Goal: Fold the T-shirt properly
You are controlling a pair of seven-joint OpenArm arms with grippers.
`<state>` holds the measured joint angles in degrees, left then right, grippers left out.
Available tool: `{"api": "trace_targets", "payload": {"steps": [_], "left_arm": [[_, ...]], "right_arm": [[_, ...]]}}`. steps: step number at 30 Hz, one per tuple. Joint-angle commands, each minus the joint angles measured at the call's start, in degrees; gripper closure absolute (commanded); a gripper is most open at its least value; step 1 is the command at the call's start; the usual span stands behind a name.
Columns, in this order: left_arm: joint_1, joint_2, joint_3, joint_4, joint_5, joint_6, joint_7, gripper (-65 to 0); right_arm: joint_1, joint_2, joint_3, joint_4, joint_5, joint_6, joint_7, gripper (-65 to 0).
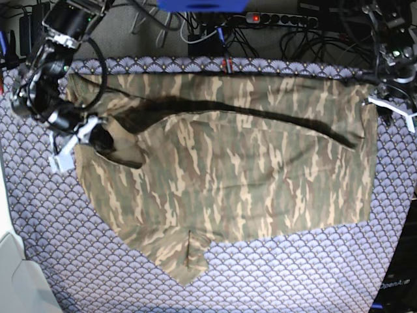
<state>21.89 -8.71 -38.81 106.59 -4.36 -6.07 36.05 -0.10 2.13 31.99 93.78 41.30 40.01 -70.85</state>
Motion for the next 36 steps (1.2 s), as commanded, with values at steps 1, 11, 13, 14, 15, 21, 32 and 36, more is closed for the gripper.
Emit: {"api": "trace_targets", "payload": {"steps": [1, 11, 13, 14, 15, 21, 32, 36], "left_arm": [[0.04, -0.83, -0.18, 0.89, 0.01, 0.22, -1.2, -34.3], [0.57, -0.83, -0.36, 0.89, 0.01, 0.13, -1.11, -34.3], [0.57, -0.83, -0.45, 0.89, 0.01, 0.13, 0.83, -34.3], [0.4, -0.83, -0.53, 0.89, 0.01, 0.13, 2.32, -34.3], [0.13, -0.83, -0.53, 0.89, 0.01, 0.13, 3.29, -34.3], [-0.04, -0.83, -0.53, 1.24, 0.01, 0.13, 4.43, -34.3], [0.48, -0.83, -0.71, 1.41, 0.01, 0.13, 4.52, -34.2], [0.48, -0.83, -0.71, 1.41, 0.01, 0.13, 4.52, -34.2]], "right_arm": [[-0.21, 0.11, 0.5, 1.12, 1.47, -0.01, 0.92, 0.0], [-2.93, -0.07, 3.48, 1.21, 1.47, -0.01, 1.0, 0.0], [-3.46, -0.07, 4.63, 1.21, 1.47, -0.01, 1.0, 0.0], [-3.64, -0.07, 5.16, 1.21, 1.38, -0.01, 1.0, 0.0], [-3.64, -0.07, 5.68, 0.95, 1.21, -0.01, 1.0, 0.0], [-5.04, -0.33, 7.0, 0.68, 1.12, -0.01, 1.0, 0.0], [-5.48, -0.33, 6.74, -7.32, 1.12, -0.01, 3.38, 0.0], [-5.57, -0.24, 6.65, -7.67, 1.12, -0.01, 4.34, 0.0]]}}
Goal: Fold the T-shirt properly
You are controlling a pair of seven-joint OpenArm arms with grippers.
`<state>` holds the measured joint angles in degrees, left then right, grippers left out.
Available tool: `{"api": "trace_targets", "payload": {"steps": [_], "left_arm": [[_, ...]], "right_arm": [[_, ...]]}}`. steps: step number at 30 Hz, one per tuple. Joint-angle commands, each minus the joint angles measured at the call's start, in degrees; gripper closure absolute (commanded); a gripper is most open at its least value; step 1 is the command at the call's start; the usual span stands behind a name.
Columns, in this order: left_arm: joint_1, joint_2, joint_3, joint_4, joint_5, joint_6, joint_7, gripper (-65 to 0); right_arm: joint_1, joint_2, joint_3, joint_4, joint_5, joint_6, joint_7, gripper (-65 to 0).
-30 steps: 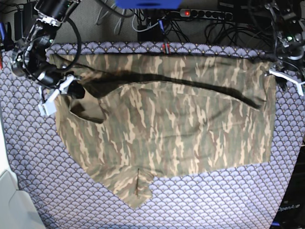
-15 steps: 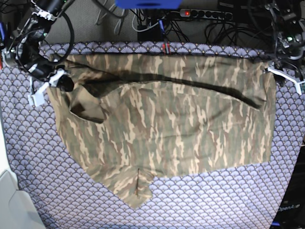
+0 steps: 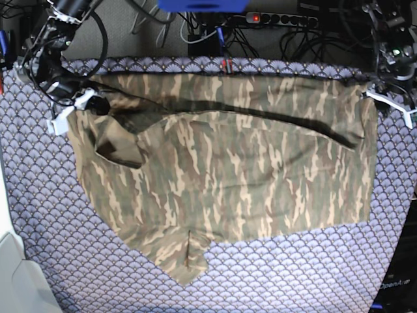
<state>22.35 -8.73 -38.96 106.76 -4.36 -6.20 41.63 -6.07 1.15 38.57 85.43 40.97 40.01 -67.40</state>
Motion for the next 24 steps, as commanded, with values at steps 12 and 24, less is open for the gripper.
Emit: {"api": "trace_targets", "payload": {"steps": [12, 24], "left_arm": [[0.02, -1.07, -0.56, 1.33, 0.01, 0.26, -1.14, -34.2], [0.02, -1.33, -1.08, 1.42, 0.01, 0.26, -1.32, -34.2]], "right_arm": [[2.5, 0.22, -6.17, -2.04, 1.53, -0.01, 2.91, 0.0], [20.35, 0.04, -19.27, -8.72, 1.71, -0.01, 5.29, 0.0]]}}
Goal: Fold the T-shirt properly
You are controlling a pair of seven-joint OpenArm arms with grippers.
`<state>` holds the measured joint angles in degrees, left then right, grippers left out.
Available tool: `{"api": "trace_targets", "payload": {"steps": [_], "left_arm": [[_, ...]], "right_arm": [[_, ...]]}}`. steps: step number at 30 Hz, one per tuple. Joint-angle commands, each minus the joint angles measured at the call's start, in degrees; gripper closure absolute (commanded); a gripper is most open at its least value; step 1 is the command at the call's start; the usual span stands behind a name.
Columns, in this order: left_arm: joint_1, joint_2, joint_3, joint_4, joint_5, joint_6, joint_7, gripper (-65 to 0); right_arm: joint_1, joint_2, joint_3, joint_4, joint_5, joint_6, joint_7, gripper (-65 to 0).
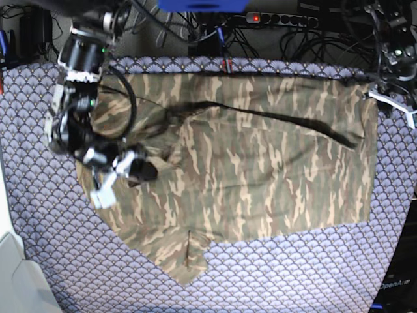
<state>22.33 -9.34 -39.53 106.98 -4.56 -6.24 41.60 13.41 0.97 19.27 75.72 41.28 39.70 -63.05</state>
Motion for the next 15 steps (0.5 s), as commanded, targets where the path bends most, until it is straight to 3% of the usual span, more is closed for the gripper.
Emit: {"api": "trace_targets", "payload": {"steps": [1, 8, 15], "left_arm": [[0.05, -0.72, -1.57, 1.2, 0.21, 0.31, -1.3, -34.2], [-1.36, -2.13, -5.97, 2.34, -0.15, 0.22, -1.03, -34.2], [-8.39, -5.38, -5.18, 1.64, 0.21, 0.22, -0.95, -34.3]], "right_arm": [[2.2, 0.3, -0.41, 1.07, 1.4, 0.3, 0.85, 0.0], [3.95, 6.54, -0.94, 2.03, 1.32, 0.3, -0.73, 0.0], [5.36, 16.48, -7.0, 1.77, 1.05, 0.3, -0.29, 0.0]]}}
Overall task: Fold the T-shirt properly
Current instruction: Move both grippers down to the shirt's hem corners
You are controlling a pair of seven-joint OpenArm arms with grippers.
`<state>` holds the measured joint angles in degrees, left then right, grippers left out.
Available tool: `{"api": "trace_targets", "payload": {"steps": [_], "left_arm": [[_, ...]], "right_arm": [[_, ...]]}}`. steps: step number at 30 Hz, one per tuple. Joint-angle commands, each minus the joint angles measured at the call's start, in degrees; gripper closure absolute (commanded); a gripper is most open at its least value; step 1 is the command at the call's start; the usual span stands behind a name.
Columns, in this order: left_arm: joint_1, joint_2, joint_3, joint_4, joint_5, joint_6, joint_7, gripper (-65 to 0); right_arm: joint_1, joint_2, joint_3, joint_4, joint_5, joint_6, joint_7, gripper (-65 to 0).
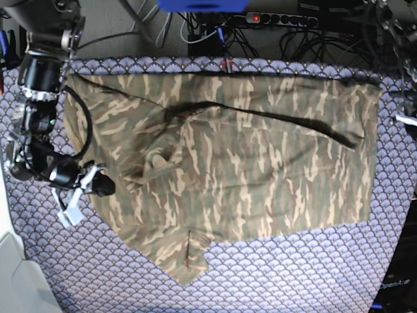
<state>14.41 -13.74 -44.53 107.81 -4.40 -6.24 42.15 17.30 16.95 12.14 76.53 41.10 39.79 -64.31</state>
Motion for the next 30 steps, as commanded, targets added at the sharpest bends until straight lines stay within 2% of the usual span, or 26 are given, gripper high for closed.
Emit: {"api": "trace_targets", "payload": {"steps": [1, 7, 10, 12, 15, 18, 21, 23, 26, 30], "left_arm": [[-2.24, -1.52, 0.62, 0.37, 0.05, 0.22, -1.4, -34.3], [-13.14, -6.09, 8.01, -8.6, 0.14, 0.66, -1.4, -34.4], [-20.61, -6.44, 10.29, -15.99, 0.4, 0.66, -1.4, -34.4], [-25.71, -6.0, 10.29, -21.44, 2.78, 0.66, -1.49, -34.4], [-31.78, -5.74, 10.29, -29.08, 7.0, 0.39, -2.02, -34.4], [-36.7, -5.74, 10.38, -36.82, 8.58, 0.31, -2.2, -34.4], [-40.04, -5.82, 10.38, -44.91, 8.67, 0.31, -6.77, -34.4], [-41.18, -5.82, 11.61, -50.53, 8.67, 0.48, -10.99, -34.4], [-41.62, -6.26, 17.32, -56.51, 8.67, 0.66, -15.73, -34.4], [-41.45, -5.82, 21.37, -59.41, 8.67, 0.75, -20.22, -34.3]], "right_arm": [[2.35, 1.56, -1.02, 0.26, 1.23, 0.21, 1.06, -0.8], [10.61, 5.78, -8.67, -10.03, 1.23, -0.27, 6.6, -6.8], [15.62, 7.01, -14.12, -16.09, 1.23, -3.97, 10.73, -6.8], [18.96, 7.27, -17.72, -20.31, -0.44, -4.14, 14.16, -6.8], [22.04, 7.01, -21.94, -24.62, -6.68, -4.23, 18.82, -6.8], [22.74, 5.07, -23.0, -27.78, -15.3, -4.58, 25.06, -6.8], [22.92, 3.67, -22.73, -32.0, -26.03, -4.67, 32.09, -6.8], [22.83, 3.14, -21.42, -34.99, -32.09, -4.67, 37.37, -6.9], [22.92, 1.64, -17.99, -40.09, -38.33, -4.67, 43.17, -6.9], [23.18, 1.12, -13.59, -42.55, -43.61, -4.67, 49.24, -7.3]]}}
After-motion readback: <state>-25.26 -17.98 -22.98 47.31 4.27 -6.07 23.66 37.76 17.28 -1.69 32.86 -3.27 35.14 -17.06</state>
